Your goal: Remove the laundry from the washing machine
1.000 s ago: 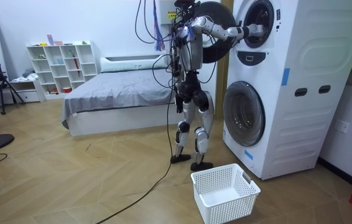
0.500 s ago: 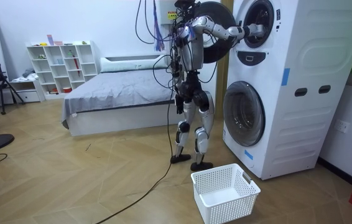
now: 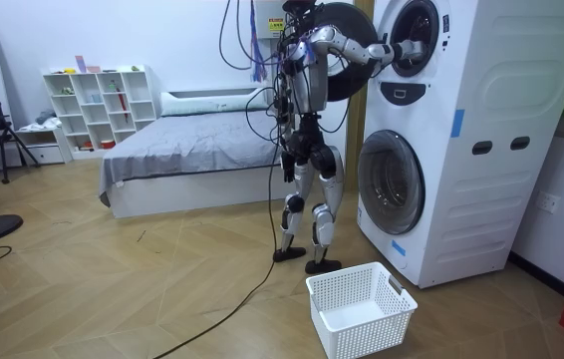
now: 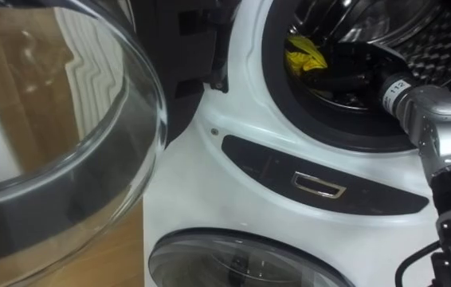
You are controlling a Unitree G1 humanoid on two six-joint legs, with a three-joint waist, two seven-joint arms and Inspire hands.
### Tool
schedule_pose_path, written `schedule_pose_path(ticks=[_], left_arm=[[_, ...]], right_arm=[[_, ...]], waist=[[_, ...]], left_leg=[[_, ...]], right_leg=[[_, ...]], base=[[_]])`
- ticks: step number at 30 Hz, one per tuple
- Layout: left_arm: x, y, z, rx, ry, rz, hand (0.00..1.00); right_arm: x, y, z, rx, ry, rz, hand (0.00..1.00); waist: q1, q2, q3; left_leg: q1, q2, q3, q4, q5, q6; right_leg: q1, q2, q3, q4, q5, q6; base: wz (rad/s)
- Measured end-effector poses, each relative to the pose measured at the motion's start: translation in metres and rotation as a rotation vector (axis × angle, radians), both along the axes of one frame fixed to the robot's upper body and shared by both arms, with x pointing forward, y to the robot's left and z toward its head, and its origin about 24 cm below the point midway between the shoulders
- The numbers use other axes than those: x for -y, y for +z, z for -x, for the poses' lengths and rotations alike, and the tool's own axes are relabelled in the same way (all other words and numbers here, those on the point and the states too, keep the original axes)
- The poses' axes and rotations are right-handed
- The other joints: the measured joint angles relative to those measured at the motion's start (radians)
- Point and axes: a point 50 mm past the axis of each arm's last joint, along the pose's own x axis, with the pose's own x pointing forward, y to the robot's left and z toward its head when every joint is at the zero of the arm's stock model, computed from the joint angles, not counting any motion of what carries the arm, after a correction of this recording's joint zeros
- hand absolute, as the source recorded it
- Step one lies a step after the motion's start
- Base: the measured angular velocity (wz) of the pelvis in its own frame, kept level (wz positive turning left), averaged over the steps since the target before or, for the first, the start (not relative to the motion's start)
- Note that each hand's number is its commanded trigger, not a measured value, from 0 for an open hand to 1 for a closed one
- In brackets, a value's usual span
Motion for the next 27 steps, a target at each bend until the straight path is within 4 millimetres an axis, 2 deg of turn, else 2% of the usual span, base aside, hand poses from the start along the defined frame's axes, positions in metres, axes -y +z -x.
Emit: schedule_pose_path(ticks=[2, 5, 9, 11, 14, 16, 18, 20, 24, 27], left_arm=[[-0.001, 0.0, 0.001, 0.005, 0.001, -0.003, 0.0], [-0.002, 0.001, 0.0, 0.017, 0.002, -0.009, 0.0], [-0.001, 0.0, 0.0, 0.023, 0.002, -0.008, 0.0], [-0.001, 0.0, -0.001, 0.038, 0.004, -0.014, 0.0], [0.002, -0.001, 0.003, 0.037, 0.023, -0.019, 0.0], [0.008, -0.003, 0.006, 0.033, 0.059, -0.013, 0.0], [0.012, -0.004, 0.007, 0.032, 0.064, -0.003, 0.0], [0.012, -0.004, 0.007, 0.039, 0.067, -0.004, 0.0], [0.015, -0.005, 0.01, 0.051, 0.1, -0.008, 0.0], [0.016, -0.006, 0.019, 0.031, 0.125, -0.017, 0.0]], right_arm=[[-0.005, 0.004, 0.001, 0.032, 0.01, 0.021, 1.0], [-0.01, 0.008, 0.008, 0.091, 0.011, 0.049, 1.0], [-0.018, 0.01, 0.018, 0.161, 0.007, 0.08, 1.0], [-0.021, 0.009, 0.023, 0.186, -0.001, 0.099, 1.0], [-0.03, 0.01, 0.04, 0.268, -0.017, 0.142, 1.0], [-0.034, 0.002, 0.055, 0.309, -0.047, 0.129, 1.0], [-0.039, 0.0, 0.065, 0.347, -0.062, 0.125, 1.0], [-0.044, -0.003, 0.074, 0.38, -0.068, 0.122, 1.0], [-0.048, -0.005, 0.092, 0.437, -0.102, 0.132, 1.0], [-0.052, -0.003, 0.102, 0.476, -0.095, 0.127, 1.0]], waist=[[-0.011, 0.003, 0.0021], [-0.014, 0.003, 0.0012], [-0.016, 0.008, -0.0011], [-0.013, 0.013, -0.001], [-0.013, 0.029, -0.0053], [-0.019, 0.052, -0.0171], [-0.025, 0.067, -0.0238], [-0.024, 0.074, -0.021], [-0.023, 0.072, -0.02], [-0.042, 0.069, -0.0194]], left_leg=[[-0.004, 0.0, -0.001, -0.001, -0.001, -0.001], [-0.011, -0.002, 0.002, 0.002, -0.001, -0.001], [-0.01, 0.005, 0.028, 0.004, -0.001, -0.001], [-0.004, 0.008, 0.049, 0.004, -0.001, -0.001], [0.002, 0.009, 0.062, 0.002, -0.001, -0.002], [0.004, 0.01, 0.064, 0.001, -0.001, -0.002], [0.011, 0.01, 0.064, 0.001, -0.001, -0.002], [0.022, 0.012, 0.064, -0.004, -0.001, -0.002], [0.019, 0.012, 0.075, -0.014, -0.001, -0.002], [0.013, 0.012, 0.074, -0.02, -0.003, -0.004]], right_leg=[[-0.002, 0.0, 0.0, 0.0, 0.0, 0.0], [-0.012, 0.002, 0.006, -0.001, 0.0, 0.0], [-0.017, 0.007, 0.015, -0.002, 0.0, -0.001], [-0.015, 0.012, 0.034, -0.002, 0.001, -0.001], [-0.015, 0.015, 0.04, -0.003, 0.001, -0.001], [-0.013, 0.016, 0.039, -0.003, 0.001, -0.001], [-0.011, 0.016, 0.039, -0.003, 0.001, -0.001], [0.001, 0.02, 0.039, -0.005, 0.0, -0.001], [-0.012, 0.021, 0.052, -0.003, -0.001, -0.001], [-0.017, 0.02, 0.049, -0.001, -0.001, -0.001]], base=[[0.0], [-0.05], [-0.11], [-0.21], [-0.13], [-0.02], [-0.03], [-0.06], [0.0], [0.03]])
